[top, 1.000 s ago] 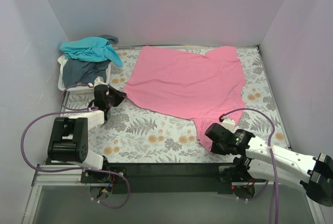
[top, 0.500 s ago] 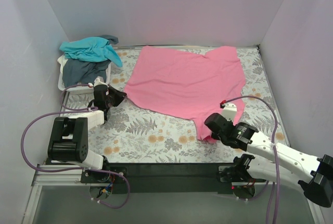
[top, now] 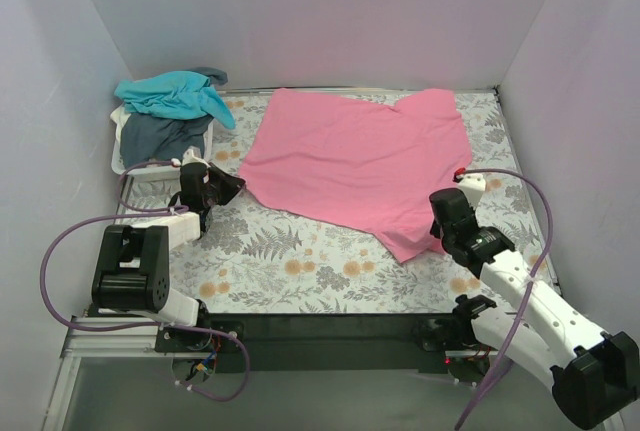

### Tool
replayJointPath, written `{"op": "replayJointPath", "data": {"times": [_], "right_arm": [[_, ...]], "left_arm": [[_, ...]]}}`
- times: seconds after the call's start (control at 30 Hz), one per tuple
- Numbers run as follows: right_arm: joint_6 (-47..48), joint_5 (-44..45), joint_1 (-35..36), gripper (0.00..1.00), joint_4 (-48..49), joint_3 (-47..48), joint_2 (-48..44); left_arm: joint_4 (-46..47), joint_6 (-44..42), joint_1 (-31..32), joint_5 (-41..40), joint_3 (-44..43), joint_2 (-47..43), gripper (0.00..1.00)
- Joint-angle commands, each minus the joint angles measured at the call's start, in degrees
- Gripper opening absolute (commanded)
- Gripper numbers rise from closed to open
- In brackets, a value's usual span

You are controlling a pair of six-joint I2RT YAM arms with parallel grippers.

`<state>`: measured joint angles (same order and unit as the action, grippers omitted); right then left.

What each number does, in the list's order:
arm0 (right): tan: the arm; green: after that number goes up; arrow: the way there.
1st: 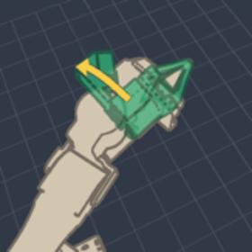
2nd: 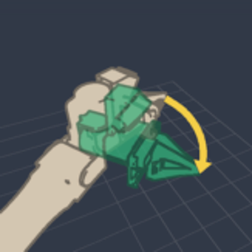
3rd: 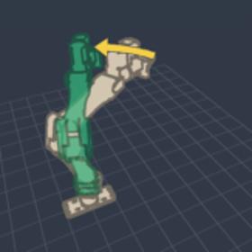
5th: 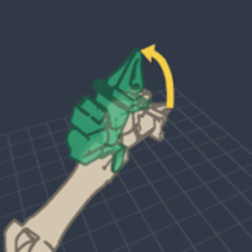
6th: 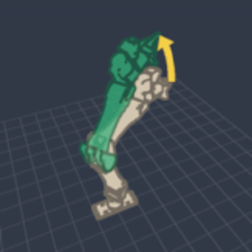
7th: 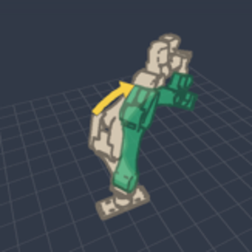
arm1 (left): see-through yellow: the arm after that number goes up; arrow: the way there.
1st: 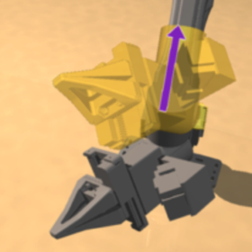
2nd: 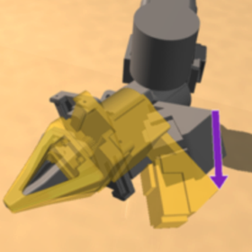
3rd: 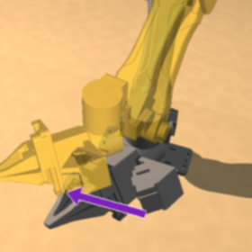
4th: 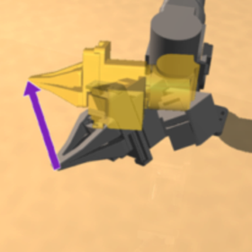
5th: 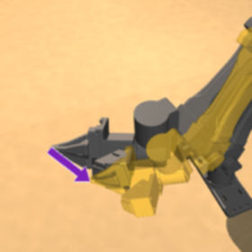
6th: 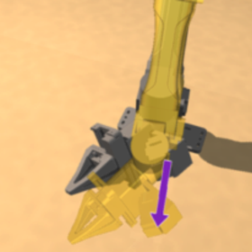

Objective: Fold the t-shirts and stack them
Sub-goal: Flatten the tshirt out

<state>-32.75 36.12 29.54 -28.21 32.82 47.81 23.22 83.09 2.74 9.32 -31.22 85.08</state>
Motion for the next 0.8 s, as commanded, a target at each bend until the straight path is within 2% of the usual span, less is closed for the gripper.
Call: {"op": "replayJointPath", "data": {"times": [0.0,0.23,0.43,0.63,0.67,0.73,0.77], "right_arm": [[5.59,-2.8,-2.64,0.01,5.53,-0.39,1.84],[7.53,-5.0,-6.24,0.01,7.02,-1.53,4.13],[10.69,-5.79,-9.67,0.01,7.99,1.19,6.76],[11.57,-8.08,-10.11,0.01,9.05,1.98,10.28],[11.66,-8.52,-10.03,0.12,8.96,1.9,10.28],[12.01,-10.97,-10.03,0.21,8.96,1.72,9.58],[12.27,-12.03,-10.03,0.35,8.96,1.64,9.06]], "left_arm": [[1.21,-1.79,-0.28,2.19,-0.51,-0.44,0.0],[2.61,-2.58,-0.2,3.86,-0.77,0.61,0.0],[3.49,-2.58,-0.19,5.35,-1.03,2.02,0.0],[3.76,-2.93,-0.02,5.53,-0.86,1.58,0.0],[3.76,-3.02,-0.02,5.53,-0.94,1.58,0.0],[3.67,-3.02,0.07,5.62,-0.86,1.67,0.0],[3.58,-3.11,0.07,5.53,-1.03,1.67,0.0]]}}
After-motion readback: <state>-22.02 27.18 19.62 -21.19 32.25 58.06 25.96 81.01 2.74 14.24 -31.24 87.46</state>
